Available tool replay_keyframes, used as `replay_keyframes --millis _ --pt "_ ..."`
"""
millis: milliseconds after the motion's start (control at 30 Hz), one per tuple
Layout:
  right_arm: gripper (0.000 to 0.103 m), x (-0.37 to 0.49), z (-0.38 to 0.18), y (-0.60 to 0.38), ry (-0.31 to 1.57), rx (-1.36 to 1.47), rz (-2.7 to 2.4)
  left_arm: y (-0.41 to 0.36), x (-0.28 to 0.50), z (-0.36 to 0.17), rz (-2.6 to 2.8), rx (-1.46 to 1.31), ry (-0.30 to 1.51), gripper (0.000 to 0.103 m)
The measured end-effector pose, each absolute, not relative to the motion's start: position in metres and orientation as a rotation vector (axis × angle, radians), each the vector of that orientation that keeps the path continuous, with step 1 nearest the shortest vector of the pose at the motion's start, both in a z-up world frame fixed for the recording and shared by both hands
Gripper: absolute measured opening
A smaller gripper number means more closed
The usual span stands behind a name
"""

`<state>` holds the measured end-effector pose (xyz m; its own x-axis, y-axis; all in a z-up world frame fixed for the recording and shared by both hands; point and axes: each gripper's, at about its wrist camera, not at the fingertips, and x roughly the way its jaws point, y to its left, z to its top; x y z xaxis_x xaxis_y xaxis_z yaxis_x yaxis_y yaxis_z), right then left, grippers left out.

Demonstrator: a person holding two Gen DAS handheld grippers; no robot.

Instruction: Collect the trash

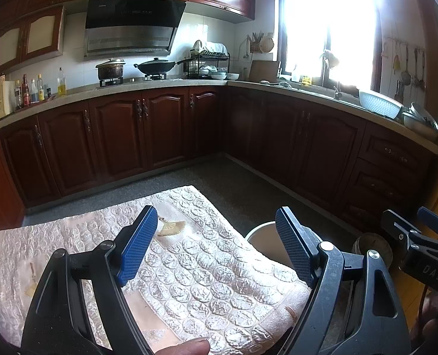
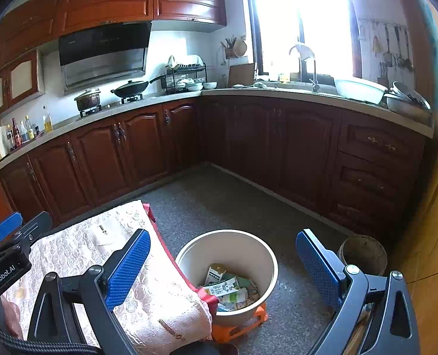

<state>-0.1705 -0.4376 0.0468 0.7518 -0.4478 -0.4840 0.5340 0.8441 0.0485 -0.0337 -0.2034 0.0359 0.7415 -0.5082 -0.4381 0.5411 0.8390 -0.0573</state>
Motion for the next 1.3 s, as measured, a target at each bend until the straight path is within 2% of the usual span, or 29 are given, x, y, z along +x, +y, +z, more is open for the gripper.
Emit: replay_keyframes --millis 1300 --pt "0.098 -0.1688 0.0405 -0.4413 0.493 0.204 -0.532 -0.2036 -0.0294 0.0282 -0.563 0.099 0.463 0.082"
